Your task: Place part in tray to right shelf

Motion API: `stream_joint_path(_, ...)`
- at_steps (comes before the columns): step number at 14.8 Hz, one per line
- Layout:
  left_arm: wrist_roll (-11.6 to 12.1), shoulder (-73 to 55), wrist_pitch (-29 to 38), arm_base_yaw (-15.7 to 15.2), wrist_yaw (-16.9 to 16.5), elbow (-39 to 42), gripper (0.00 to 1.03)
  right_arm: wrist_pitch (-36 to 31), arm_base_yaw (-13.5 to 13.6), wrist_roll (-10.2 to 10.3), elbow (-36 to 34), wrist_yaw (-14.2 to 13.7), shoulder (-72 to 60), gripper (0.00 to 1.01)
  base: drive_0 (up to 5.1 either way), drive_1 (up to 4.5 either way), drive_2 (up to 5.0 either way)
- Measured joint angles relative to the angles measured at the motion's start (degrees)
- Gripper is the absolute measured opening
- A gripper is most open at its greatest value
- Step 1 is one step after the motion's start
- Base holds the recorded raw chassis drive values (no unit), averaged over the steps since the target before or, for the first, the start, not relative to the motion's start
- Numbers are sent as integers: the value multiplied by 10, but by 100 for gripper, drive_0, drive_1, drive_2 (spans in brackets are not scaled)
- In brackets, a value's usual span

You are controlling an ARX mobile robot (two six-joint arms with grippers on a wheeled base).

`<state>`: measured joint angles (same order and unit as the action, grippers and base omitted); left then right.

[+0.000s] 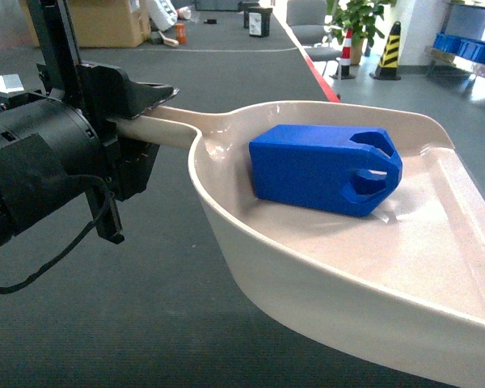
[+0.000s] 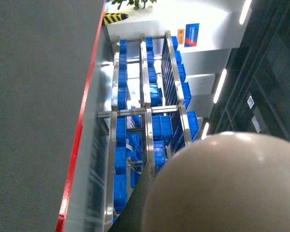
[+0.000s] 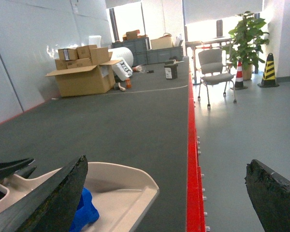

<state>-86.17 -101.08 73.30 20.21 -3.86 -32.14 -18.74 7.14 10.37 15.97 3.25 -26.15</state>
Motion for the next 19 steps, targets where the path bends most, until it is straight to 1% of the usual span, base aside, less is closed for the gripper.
stream_joint_path(19, 0, 3, 0, 0, -2, 0, 12, 0, 0, 0, 0, 0, 0, 98, 502, -242, -242)
